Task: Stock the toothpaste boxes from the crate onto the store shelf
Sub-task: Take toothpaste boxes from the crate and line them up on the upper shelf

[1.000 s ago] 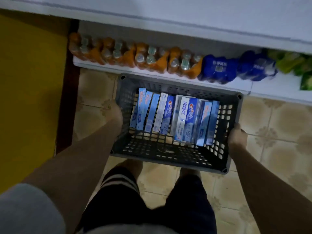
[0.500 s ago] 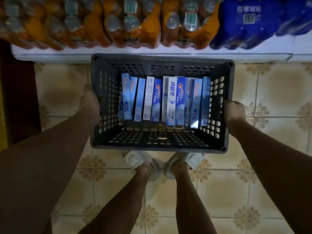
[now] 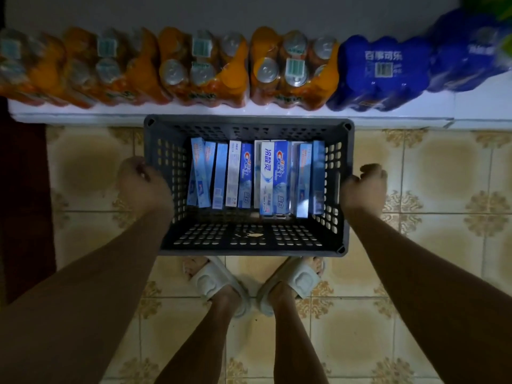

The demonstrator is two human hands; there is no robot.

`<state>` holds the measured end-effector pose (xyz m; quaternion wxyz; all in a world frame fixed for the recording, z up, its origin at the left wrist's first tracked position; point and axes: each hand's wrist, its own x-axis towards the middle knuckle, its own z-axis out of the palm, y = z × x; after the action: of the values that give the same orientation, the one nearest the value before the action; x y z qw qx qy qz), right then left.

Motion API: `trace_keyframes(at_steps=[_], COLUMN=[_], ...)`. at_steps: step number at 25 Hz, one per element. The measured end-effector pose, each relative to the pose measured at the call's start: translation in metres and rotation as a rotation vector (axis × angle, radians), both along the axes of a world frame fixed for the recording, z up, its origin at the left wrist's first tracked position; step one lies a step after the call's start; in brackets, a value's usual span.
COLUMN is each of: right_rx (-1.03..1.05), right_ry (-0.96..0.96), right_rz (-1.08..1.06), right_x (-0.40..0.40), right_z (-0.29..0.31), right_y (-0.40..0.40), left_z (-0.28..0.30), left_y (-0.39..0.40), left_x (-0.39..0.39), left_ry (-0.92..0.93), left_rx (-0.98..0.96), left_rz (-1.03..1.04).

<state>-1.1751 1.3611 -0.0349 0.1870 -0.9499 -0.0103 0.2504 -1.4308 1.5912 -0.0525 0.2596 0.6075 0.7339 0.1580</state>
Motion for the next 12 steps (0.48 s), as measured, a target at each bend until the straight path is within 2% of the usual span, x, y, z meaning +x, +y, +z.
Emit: trace_keyframes(at_steps=[2,4,6,9,12], right_rx=[0.046,0.118,0.118,0.059,0.031], right_ry=[-0.144,-0.121,-0.013,0.13,0.187], right_rz=[0.118,0.205,0.205,0.219,0.22], right_x=[-0.009,-0.018,-0.025,-0.03,-0.032], right_z=[0.011,0.018,0.005,-0.023,-0.053], right_y=[0.002,0.002,0.0,-0.004,-0.004], left_z=[0.001,0.0,-0.01,-0.028,-0.05], left_y=[-0.031,-0.071,-0.103,-0.131,-0.146], left_x=[0.017,0.05,0.081,0.122,0.147], left_ry=[-0.038,-0.237,-0.372,-0.307,-0.223], left_rx=[-0.011,-0.28,-0.551,-0.839,-0.927], left_rz=[-0.205,-0.35,-0.382,-0.349,-0.366])
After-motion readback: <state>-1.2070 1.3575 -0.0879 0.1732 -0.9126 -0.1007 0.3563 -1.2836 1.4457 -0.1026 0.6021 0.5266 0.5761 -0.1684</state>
